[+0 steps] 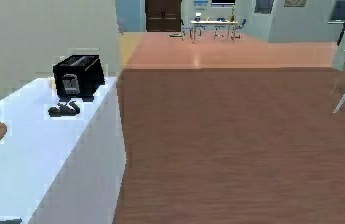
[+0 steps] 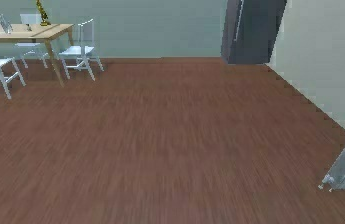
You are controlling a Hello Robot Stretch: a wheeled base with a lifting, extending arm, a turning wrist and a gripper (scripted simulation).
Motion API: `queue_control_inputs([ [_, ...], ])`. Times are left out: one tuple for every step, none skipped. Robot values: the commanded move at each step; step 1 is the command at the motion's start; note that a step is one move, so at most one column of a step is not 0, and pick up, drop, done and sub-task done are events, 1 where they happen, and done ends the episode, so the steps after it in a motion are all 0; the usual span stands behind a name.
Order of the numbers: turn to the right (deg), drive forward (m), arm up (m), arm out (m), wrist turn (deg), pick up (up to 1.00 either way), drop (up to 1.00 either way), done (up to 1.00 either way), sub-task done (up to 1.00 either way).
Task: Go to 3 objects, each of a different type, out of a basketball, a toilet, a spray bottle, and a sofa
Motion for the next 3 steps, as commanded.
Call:
queue_control_inputs([
  [0.0, 0.55, 0.00, 0.00, 0.0, 0.00, 0.00, 0.00, 0.00],
  [-45.0, 0.00, 0.00, 0.00, 0.0, 0.00, 0.00, 0.00, 0.00],
  [-21.0, 0.00, 0.00, 0.00, 0.0, 0.00, 0.00, 0.00, 0.00],
])
